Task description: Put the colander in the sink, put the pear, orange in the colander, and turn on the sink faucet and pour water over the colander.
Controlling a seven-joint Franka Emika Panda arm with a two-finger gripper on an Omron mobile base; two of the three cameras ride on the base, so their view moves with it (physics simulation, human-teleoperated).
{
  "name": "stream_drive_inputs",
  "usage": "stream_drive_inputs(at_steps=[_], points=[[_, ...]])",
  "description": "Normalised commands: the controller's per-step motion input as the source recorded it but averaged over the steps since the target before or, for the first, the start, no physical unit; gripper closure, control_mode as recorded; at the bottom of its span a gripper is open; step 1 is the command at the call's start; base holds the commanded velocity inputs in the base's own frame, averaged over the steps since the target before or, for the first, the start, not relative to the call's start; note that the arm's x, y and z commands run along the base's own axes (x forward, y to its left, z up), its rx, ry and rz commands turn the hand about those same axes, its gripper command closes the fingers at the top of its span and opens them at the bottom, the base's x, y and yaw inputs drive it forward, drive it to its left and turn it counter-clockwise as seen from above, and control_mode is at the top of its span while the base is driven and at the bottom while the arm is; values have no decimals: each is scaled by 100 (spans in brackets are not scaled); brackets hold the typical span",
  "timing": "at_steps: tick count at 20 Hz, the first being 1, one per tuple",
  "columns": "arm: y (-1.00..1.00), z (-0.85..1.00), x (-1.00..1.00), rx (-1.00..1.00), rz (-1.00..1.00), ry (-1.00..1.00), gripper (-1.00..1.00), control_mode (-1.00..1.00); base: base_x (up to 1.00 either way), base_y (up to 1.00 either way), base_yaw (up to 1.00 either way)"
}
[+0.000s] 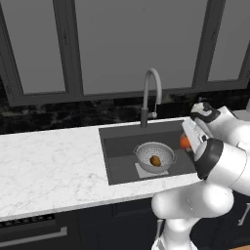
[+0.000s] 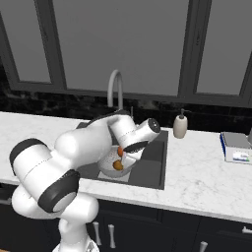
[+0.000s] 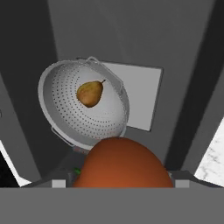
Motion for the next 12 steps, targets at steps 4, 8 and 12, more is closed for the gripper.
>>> stream_drive_inputs(at_steps=[4, 8, 12], points=[[44, -36, 6, 0, 0, 3, 100, -100, 0, 0, 0], [16, -50, 26, 0, 0, 8, 100, -100, 0, 0, 0], [1, -53, 46, 0, 0, 2, 100, -100, 0, 0, 0]])
